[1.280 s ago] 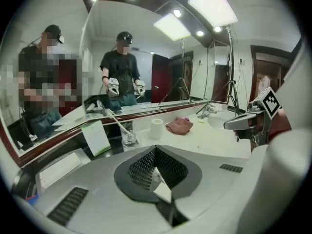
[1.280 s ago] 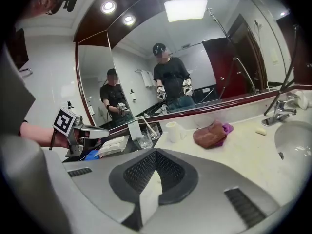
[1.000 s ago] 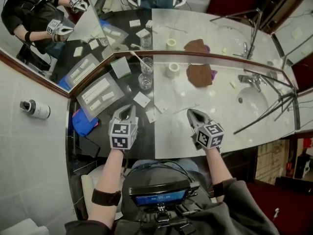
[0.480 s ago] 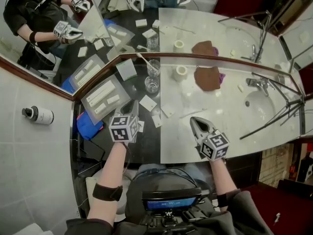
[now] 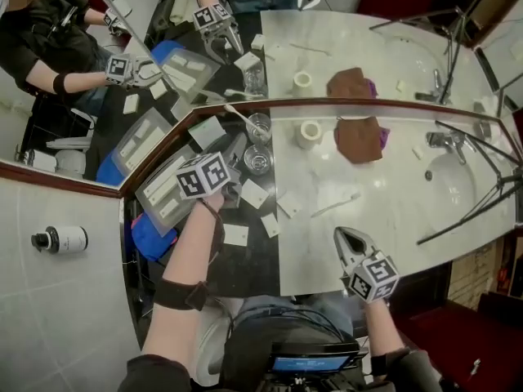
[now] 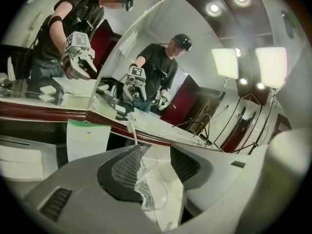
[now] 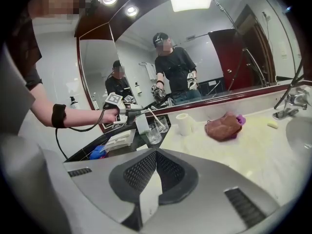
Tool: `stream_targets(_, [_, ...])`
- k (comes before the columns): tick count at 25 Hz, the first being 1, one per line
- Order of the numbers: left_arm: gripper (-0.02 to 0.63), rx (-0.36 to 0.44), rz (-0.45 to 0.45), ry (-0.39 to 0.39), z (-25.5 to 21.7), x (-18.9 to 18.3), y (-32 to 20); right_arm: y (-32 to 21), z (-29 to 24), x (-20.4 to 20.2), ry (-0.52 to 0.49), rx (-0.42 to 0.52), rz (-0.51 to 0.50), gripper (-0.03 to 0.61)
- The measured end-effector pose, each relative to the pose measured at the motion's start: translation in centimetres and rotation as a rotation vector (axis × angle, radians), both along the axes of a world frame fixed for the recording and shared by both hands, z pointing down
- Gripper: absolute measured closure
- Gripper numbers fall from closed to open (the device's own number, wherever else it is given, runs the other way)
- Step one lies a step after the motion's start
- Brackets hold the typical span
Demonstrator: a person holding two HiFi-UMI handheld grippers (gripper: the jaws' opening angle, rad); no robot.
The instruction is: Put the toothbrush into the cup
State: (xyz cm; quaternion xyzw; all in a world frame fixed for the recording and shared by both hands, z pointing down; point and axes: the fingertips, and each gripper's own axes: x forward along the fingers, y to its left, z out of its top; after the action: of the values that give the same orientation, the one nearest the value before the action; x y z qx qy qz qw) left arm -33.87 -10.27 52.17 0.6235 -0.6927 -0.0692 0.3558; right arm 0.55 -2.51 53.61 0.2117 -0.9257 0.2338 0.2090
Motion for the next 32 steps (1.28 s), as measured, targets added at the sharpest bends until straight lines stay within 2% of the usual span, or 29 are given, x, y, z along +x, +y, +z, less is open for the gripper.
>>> stream_targets(4, [0.411,-0.005,-0.041,0.057,2.4,-2.4,-2.7,-0.5,1.8,0.1,0.008,-0.036,0.013,0.568])
stream_targets(10, [0.411,-0.002,-0.041,0.119,5.1,-3.2,-5.2,-0.7,3.3,-0.9,-0.002,-0.075,0.013,0.568])
stream_targets(22, [0.416,-0.026,-0.043,0.147,6.5,-3.9,-7.2,-1.4,4.4,1.1,0.008,-0.092,0.065,0.568])
stream_targets(24, [0.464,-0.036,-0.054,0.145,6.6,-4.1,-7.2,-1.5,4.5,1.4,0.009,-0.093,0.073,0.568])
stream_targets(26, [0.544,-0.040,-0.069,0.148,6.6,-4.2,-7.1,-1.6,4.4,1.6,0.008,-0.092,0.078,0.568])
stream_targets(28, [0.583,-0.036,-0.077,0.145,6.5,-4.2,-7.0,-1.6,4.3,1.8,0.006,-0.088,0.082,0.568])
stream_targets(32, [0.592,-0.031,-0.093,0.127,6.3,-4.3,-6.8,-1.5,4.2,2.2,0.004,-0.089,0.091,0.568])
